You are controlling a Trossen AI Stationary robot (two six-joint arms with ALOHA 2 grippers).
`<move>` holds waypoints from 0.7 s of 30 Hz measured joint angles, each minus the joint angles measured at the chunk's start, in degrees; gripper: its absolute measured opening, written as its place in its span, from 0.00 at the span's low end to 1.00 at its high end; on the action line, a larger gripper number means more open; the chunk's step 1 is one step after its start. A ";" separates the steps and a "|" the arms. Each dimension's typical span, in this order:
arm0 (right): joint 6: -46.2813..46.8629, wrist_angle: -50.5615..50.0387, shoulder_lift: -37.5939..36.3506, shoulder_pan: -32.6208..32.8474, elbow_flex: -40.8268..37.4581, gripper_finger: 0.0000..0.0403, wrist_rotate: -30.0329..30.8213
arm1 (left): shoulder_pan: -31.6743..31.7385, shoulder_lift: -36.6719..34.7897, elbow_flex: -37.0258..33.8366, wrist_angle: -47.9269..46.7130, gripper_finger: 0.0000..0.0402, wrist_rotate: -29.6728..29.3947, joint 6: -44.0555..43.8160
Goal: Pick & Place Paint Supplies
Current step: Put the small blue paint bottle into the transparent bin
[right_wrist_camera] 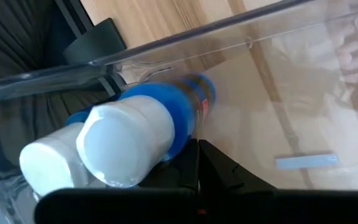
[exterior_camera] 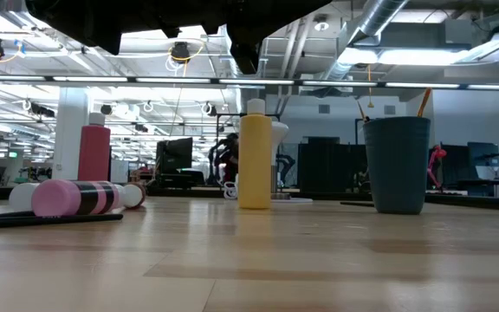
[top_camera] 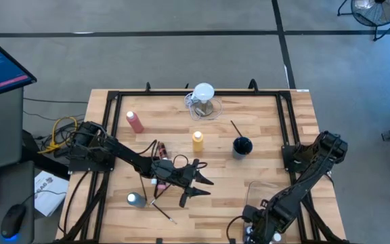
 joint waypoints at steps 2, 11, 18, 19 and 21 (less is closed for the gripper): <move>-0.15 0.28 0.00 0.00 0.00 0.00 0.02 | 0.02 0.00 0.00 0.00 0.35 0.00 0.01; -1.64 2.63 0.02 -0.04 0.00 0.00 0.08 | 0.01 0.00 0.00 0.00 0.35 0.00 0.00; -1.53 1.10 0.04 -0.28 0.00 0.00 0.20 | 0.02 0.00 0.00 0.00 0.35 0.00 0.02; -1.26 0.44 0.04 -0.37 0.00 0.00 0.17 | 0.01 0.01 0.00 0.00 0.35 0.00 0.01; -1.23 -0.86 0.07 -0.42 0.00 0.00 0.20 | 0.02 0.00 0.00 0.00 0.35 0.00 0.00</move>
